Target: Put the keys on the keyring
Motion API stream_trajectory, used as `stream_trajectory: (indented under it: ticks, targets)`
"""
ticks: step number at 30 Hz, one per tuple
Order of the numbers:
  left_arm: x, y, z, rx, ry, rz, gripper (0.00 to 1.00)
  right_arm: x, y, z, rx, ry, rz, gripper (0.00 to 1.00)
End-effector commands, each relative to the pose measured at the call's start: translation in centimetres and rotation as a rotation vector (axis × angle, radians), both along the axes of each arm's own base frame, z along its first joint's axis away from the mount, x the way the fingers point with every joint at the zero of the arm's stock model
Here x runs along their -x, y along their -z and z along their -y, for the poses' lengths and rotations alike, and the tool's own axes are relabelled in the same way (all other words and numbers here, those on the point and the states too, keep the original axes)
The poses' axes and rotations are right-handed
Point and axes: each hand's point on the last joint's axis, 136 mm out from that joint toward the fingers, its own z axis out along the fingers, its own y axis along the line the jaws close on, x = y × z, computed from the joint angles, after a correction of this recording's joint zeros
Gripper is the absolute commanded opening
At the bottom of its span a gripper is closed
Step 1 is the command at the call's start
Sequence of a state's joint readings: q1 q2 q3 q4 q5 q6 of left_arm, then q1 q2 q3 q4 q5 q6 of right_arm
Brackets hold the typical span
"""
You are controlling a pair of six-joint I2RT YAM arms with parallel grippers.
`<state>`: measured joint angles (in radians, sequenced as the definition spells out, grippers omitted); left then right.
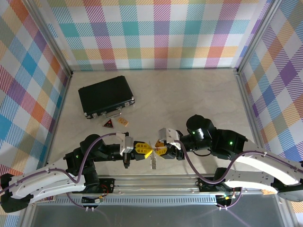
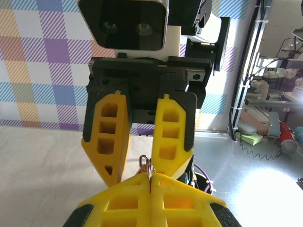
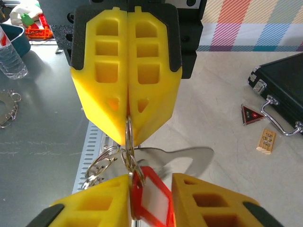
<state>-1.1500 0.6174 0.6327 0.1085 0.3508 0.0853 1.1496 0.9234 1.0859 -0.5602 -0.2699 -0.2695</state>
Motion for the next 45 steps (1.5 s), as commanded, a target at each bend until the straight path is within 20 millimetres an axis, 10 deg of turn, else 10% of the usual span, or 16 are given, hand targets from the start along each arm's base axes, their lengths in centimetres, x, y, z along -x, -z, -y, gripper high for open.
stream_trajectory:
  ticks: [1, 28, 45]
  targets:
    - [0.5, -1.6, -0.4, 0.066, 0.019, 0.021, 0.0, 0.0, -0.4, 0.0, -0.026, 0.005, 0.003, 0.2]
    - [0.8, -1.8, -0.8, 0.094, 0.026, 0.025, 0.0, 1.0, 1.9, -0.8, 0.059, -0.061, -0.071, 0.0]
    - [0.6, -1.6, -0.9, 0.069, 0.008, 0.039, 0.0, 1.4, -1.3, 0.2, -0.074, -0.057, -0.022, 0.34]
